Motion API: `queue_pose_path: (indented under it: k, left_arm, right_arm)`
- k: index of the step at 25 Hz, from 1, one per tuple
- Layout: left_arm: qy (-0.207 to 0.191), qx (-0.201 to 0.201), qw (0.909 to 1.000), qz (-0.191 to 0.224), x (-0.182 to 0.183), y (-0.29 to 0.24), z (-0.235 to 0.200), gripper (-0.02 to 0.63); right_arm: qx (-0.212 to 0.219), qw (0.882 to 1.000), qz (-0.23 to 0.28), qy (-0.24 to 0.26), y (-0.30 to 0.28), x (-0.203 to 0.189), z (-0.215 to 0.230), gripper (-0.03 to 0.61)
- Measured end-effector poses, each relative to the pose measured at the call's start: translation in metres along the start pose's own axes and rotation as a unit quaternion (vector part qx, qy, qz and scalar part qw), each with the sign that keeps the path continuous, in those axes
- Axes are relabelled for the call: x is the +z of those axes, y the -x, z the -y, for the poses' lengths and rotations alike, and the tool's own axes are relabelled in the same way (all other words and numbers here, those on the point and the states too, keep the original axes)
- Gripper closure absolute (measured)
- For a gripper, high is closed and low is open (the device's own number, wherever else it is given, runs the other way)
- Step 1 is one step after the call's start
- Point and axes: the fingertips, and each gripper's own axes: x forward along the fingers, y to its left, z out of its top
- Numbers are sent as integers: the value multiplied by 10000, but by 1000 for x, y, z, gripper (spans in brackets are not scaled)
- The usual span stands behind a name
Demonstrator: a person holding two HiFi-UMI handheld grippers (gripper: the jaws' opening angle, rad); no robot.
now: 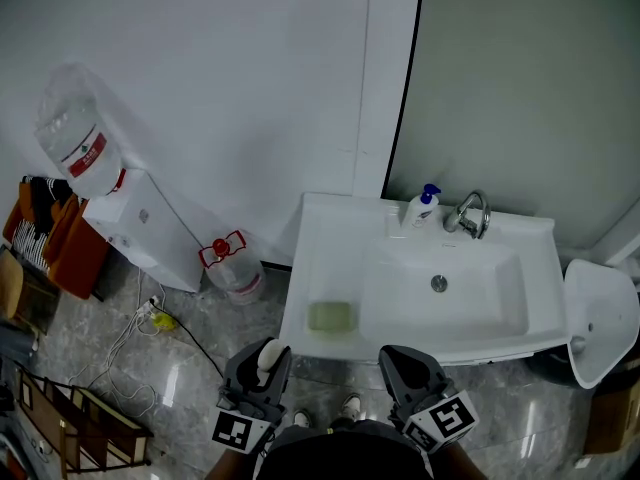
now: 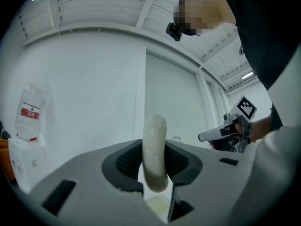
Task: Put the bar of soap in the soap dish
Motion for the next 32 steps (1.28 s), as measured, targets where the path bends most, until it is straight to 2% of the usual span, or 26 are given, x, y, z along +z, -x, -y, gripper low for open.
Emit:
queue_pose_path:
  k: [13,21,26,29,32]
  left_arm:
    - [-329,-190,9986,-369,-21,-33,1,499]
    - [-613,-345,9946,-757,-68,-70,-3,499]
    - [-1153,-569,9856,-1100,-100,-86,-10,499]
    - [-1632,-779,9735,-1400,-129,-93,-11,499]
    - [-1806,-894,9653,-1660,-156,-99,-9,499]
  right_arm:
    - [-29,10000,-28,-17,1,-2,12,568]
    - [-34,9998,-171,-54,3,-11,21,568]
    - [-57,9998,-186,-109,3,-14,25,568]
    - [-128,9994,-236,-197,6,-18,32,568]
    - [-157,9993,-236,-224,7,-21,39,568]
